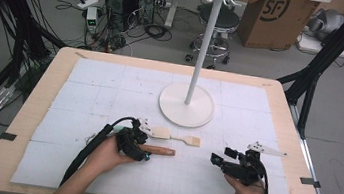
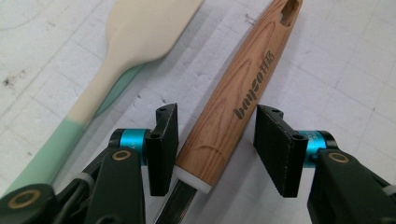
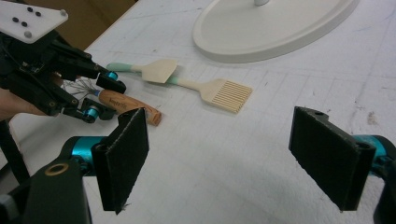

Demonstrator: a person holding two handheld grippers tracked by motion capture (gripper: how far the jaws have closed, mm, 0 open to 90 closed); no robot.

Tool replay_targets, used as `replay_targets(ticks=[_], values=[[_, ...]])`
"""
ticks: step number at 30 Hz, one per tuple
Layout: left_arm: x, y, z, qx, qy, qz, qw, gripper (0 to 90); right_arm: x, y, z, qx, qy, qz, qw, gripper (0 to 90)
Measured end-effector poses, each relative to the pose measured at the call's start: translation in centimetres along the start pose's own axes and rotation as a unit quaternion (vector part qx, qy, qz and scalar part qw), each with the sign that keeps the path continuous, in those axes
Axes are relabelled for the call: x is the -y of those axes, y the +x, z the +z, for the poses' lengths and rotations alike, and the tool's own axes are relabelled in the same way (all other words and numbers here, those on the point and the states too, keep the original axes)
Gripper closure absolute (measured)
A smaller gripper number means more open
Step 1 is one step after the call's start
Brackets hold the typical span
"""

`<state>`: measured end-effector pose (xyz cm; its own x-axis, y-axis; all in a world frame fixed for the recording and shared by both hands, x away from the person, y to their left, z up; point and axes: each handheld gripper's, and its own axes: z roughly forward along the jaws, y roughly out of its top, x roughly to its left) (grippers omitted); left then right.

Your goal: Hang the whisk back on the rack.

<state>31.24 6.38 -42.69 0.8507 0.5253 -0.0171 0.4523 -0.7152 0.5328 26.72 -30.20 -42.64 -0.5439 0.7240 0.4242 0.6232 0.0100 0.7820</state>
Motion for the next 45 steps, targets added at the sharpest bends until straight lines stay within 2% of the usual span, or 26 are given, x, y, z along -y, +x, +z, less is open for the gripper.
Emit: replay_targets(ticks=[1, 3, 7, 11, 12, 13, 16, 18, 20, 22, 27, 31, 34, 45], values=[[-0.5, -0.4, -0.1, -0.011, 0.024, 0.01, 0.9996, 51.6, 0.0, 0.0, 0.0, 0.0, 0.0, 0.001, 1.0, 19.3], [-1.0, -0.8, 0.0, -0.017, 0.042, 0.022, 0.9987, 53.3, 0.0, 0.0, 0.1, -0.001, 0.0, 0.003, 1.0, 19.3], [-1.4, -0.9, 0.0, -0.014, 0.054, 0.03, 0.998, 56.0, 0.1, 0.0, 0.1, 0.0, -0.001, 0.004, 1.0, 19.3], [-1.4, -0.8, -0.1, -0.001, 0.053, 0.032, 0.9981, 59.2, 0.2, -0.1, 0.0, 0.002, -0.002, 0.004, 1.0, 19.3], [-1.4, -0.6, -0.3, 0.018, 0.049, 0.033, 0.9981, 61.3, 0.2, -0.2, -0.1, 0.004, -0.003, 0.003, 1.0, 19.3], [-1.4, -0.6, -0.4, 0.023, 0.046, 0.034, 0.9981, 63.0, 0.2, -0.2, -0.1, 0.004, -0.003, 0.005, 1.0, 19.3], [-1.5, -0.5, -0.3, 0.028, 0.046, 0.037, 0.9979, 65.9, 0.2, -0.3, -0.1, 0.005, -0.005, 0.004, 1.0, 19.3], [-1.7, -0.4, -0.4, 0.037, 0.057, 0.049, 0.9965, 66.6, 0.2, -0.4, -0.1, 0.005, -0.005, 0.004, 1.0, 19.3], [-1.7, -0.4, -0.3, 0.039, 0.058, 0.048, 0.9965, 67.1, 0.2, -0.4, -0.1, 0.005, -0.005, 0.006, 1.0, 19.3], [-1.9, -0.4, -0.3, 0.039, 0.066, 0.055, 0.9955, 67.4, 0.2, -0.4, -0.1, 0.007, -0.006, 0.005, 0.9999, 19.3], [-1.9, -0.2, -0.1, 0.05, 0.067, 0.052, 0.9951, 68.5, 0.2, -0.4, -0.1, 0.007, -0.007, 0.007, 0.9999, 19.3], [-1.8, 0.4, 0.2, 0.079, 0.065, 0.039, 0.994, 69.5, 0.2, -0.3, -0.1, 0.007, -0.007, 0.007, 0.9999, 19.3], [-1.8, 0.7, 0.3, 0.09, 0.061, 0.039, 0.9933, 69.8, 0.2, -0.4, -0.2, 0.007, -0.007, 0.01, 0.9999, 19.3], [-1.9, 0.4, 0.4, 0.083, 0.057, 0.058, 0.9932, 71.0, 0.2, -0.4, -0.2, 0.009, -0.008, 0.009, 0.9999, 19.3]])
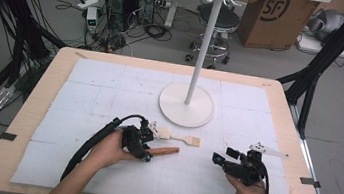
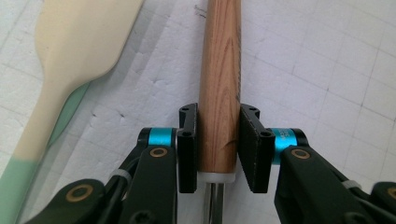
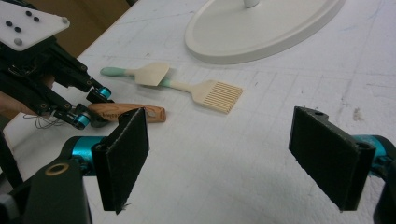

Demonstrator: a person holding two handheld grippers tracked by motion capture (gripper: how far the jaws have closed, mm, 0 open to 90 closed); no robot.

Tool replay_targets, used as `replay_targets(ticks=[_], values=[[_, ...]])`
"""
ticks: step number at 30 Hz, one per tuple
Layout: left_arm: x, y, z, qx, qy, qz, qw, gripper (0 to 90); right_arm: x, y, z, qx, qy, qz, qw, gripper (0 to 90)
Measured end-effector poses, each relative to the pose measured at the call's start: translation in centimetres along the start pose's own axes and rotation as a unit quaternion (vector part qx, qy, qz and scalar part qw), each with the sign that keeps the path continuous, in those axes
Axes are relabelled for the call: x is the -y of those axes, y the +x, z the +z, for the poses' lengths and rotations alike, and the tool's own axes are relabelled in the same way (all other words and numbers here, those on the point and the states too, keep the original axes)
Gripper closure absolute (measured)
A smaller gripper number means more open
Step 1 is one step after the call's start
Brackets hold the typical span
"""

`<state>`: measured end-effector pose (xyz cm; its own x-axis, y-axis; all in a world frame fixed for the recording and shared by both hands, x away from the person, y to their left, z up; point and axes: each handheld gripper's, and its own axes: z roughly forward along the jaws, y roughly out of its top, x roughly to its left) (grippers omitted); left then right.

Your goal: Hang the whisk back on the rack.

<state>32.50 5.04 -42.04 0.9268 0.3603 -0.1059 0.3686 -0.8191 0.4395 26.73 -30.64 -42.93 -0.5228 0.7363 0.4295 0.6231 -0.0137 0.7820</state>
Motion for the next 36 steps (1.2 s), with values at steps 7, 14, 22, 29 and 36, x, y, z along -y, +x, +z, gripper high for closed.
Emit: replay_targets(ticks=[7, 14, 22, 29, 36], values=[[-0.1, -0.1, -0.2, 0.003, 0.002, -0.007, 1.0, 72.1, 0.0, 0.0, 0.0, 0.002, -0.002, -0.001, 1.0, 19.4], [0.2, 0.2, -2.6, 0.036, -0.067, -0.021, 0.9969, 72.1, 0.1, -0.3, -0.1, 0.004, -0.002, 0.003, 1.0, 19.4], [-0.1, 0.6, -6.5, 0.035, -0.13, -0.032, 0.9903, 72.0, 0.2, -0.3, -0.1, 0.005, -0.003, 0.005, 1.0, 19.3], [0.0, 1.2, -9.4, 0.044, -0.191, -0.052, 0.9792, 72.0, 0.2, -0.3, -0.1, 0.004, -0.002, 0.006, 1.0, 19.3], [-0.8, 1.6, -11.7, 0.032, -0.193, -0.06, 0.9788, 72.0, 0.2, -0.4, 0.0, 0.005, -0.005, 0.005, 1.0, 19.3]])
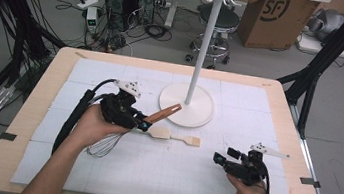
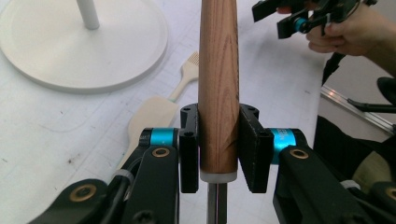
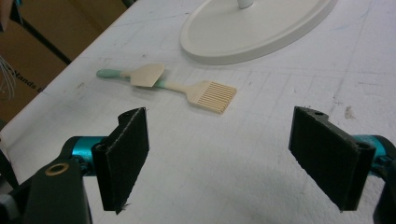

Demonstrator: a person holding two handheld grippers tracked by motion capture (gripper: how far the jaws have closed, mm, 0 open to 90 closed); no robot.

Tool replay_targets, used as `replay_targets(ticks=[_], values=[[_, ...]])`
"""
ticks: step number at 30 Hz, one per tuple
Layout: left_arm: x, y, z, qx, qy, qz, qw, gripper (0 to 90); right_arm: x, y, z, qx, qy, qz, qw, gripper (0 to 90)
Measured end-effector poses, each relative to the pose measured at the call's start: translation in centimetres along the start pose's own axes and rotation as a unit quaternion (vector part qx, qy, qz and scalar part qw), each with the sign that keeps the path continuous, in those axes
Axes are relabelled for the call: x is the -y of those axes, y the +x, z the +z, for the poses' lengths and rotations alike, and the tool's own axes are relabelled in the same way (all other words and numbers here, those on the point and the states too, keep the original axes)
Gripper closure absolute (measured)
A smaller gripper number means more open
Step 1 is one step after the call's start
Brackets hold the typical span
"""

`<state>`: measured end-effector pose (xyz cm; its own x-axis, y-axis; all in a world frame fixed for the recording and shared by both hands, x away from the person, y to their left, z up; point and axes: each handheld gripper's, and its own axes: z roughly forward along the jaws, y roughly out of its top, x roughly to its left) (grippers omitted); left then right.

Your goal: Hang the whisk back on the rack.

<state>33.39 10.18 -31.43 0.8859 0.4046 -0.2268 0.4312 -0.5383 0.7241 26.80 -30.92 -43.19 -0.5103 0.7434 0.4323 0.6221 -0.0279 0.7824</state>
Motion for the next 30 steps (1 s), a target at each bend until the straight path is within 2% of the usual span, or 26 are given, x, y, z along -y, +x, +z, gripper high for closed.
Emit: replay_targets(ticks=[2, 3, 5, 6, 9, 15, 23, 24, 25, 30], values=[[-1.2, 0.0, -0.9, -0.005, 0.001, 0.002, 1.0, 71.9, 0.0, 0.0, 0.0, -0.001, -0.001, -0.001, 1.0, 19.4], [-1.2, 0.0, -0.9, -0.005, 0.001, 0.002, 1.0, 72.0, 0.0, 0.0, 0.0, -0.001, -0.001, -0.001, 1.0, 19.4], [-2.0, 0.0, -1.7, -0.006, -0.007, 0.002, 1.0, 71.9, 0.0, 0.0, -0.1, -0.001, -0.002, 0.003, 1.0, 19.4], [-2.7, 0.0, -2.4, -0.002, -0.021, 0.0, 0.9998, 71.9, 0.0, 0.0, -0.1, -0.002, -0.002, 0.002, 1.0, 19.4], [-3.1, 0.2, -2.9, 0.006, -0.035, -0.003, 0.9994, 71.9, 0.0, -0.1, -0.1, -0.003, -0.003, 0.001, 1.0, 19.3], [-4.6, 0.6, -3.8, 0.004, -0.048, -0.005, 0.9988, 71.9, 0.1, -0.1, 0.0, -0.006, -0.002, 0.001, 1.0, 19.3], [-9.3, 0.5, -6.0, 0.009, -0.07, 0.012, 0.9975, 71.9, 0.1, -0.2, 0.0, -0.014, -0.005, 0.005, 0.9999, 19.3], [-10.4, 0.5, -6.6, 0.012, -0.079, 0.012, 0.9967, 71.9, 0.2, -0.3, 0.0, -0.015, -0.007, 0.004, 0.9999, 19.3], [-10.4, 0.5, -6.6, 0.012, -0.079, 0.012, 0.9967, 71.9, 0.2, -0.3, -0.1, -0.016, -0.008, 0.004, 0.9998, 19.3], [-13.3, 1.6, -8.2, 0.019, -0.103, 0.011, 0.9945, 71.9, 0.3, -0.6, -0.1, -0.021, -0.007, 0.011, 0.9997, 19.2]])
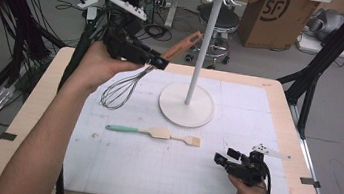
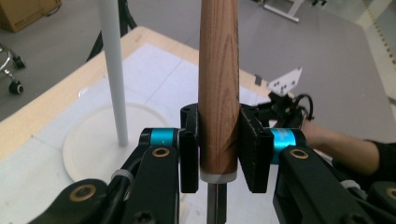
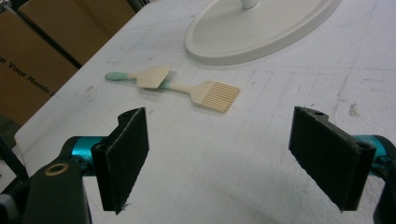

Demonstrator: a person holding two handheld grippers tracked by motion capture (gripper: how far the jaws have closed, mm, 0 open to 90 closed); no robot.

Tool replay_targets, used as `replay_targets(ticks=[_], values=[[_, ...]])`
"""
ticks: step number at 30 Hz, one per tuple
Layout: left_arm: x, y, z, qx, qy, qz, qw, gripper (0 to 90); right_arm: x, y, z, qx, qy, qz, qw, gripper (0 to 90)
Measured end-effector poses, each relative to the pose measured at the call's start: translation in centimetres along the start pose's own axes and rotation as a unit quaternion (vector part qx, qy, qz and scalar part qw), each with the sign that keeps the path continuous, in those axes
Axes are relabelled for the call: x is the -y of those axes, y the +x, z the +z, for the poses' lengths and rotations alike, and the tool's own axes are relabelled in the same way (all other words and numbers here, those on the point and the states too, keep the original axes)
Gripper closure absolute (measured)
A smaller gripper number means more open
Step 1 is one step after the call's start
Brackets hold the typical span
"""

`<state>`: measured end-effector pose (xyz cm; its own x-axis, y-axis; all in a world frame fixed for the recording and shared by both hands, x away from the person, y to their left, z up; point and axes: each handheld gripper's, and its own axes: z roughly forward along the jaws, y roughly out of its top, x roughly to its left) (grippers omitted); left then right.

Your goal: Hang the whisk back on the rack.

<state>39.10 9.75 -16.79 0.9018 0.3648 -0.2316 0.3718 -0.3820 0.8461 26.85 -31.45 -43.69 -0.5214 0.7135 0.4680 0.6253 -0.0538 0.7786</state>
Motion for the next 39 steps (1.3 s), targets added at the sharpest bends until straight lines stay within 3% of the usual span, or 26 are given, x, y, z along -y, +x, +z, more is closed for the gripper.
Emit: replay_targets(ticks=[4, 7, 10, 19, 34, 39], values=[[-1.1, 0.3, -0.1, 0.014, -0.012, 0.002, 0.9998, 71.9, 0.0, -0.1, -0.1, -0.002, 0.0, 0.007, 1.0, 19.2], [-2.2, 0.6, -0.1, 0.01, -0.012, 0.007, 0.9999, 71.9, -0.1, -0.1, -0.1, -0.003, -0.004, 0.006, 1.0, 19.2], [-3.1, 1.4, -0.4, 0.006, -0.009, -0.002, 0.9999, 71.9, -0.1, -0.1, -0.2, -0.001, -0.006, 0.006, 1.0, 19.2], [-5.6, 1.7, -1.7, 0.02, -0.031, 0.01, 0.9993, 71.9, 0.0, -0.2, -0.4, -0.005, -0.005, 0.007, 1.0, 19.2], [-5.8, 3.8, -0.2, 0.034, -0.02, -0.001, 0.9992, 71.9, -0.1, -0.5, -0.8, -0.001, -0.01, 0.014, 0.9998, 19.2], [-5.8, 4.4, 0.3, 0.041, -0.026, -0.006, 0.9988, 71.9, -0.1, -0.6, -0.8, 0.001, -0.011, 0.018, 0.9998, 19.2]])
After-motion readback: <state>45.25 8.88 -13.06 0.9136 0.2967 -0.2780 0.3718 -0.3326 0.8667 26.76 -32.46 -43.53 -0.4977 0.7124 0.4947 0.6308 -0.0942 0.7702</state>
